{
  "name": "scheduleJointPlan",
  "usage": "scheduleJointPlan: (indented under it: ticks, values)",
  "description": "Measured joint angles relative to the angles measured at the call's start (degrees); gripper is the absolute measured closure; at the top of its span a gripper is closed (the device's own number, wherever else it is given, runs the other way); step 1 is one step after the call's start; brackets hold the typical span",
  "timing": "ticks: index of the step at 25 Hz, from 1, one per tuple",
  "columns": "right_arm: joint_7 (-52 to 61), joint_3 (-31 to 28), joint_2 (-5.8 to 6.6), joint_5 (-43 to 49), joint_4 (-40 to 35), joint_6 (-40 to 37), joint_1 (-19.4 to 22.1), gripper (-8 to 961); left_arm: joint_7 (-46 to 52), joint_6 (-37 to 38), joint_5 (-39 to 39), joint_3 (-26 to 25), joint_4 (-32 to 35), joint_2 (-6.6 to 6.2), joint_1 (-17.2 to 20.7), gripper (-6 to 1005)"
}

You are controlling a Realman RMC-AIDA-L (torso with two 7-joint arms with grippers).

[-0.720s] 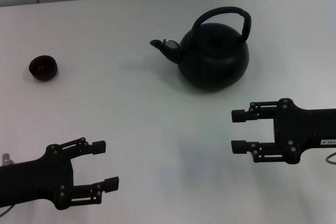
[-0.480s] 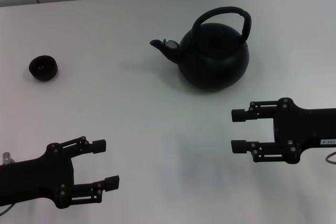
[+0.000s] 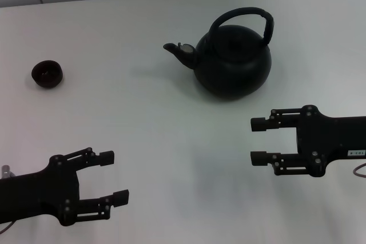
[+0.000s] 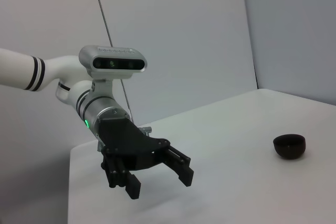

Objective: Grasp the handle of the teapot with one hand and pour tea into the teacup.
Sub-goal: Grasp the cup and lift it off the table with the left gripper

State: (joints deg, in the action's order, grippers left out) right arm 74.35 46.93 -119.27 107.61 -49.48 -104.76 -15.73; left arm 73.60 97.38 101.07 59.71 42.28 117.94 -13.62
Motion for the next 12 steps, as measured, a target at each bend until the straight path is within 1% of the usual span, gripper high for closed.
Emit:
scheduleJointPlan:
  ticks: [12]
  values:
    - [0.00, -0.02, -0.03, -0.20, 0.37, 0.69, -0.11, 311, -0.04, 0.00, -0.14, -0.08, 0.55, 0.00, -0.21, 139]
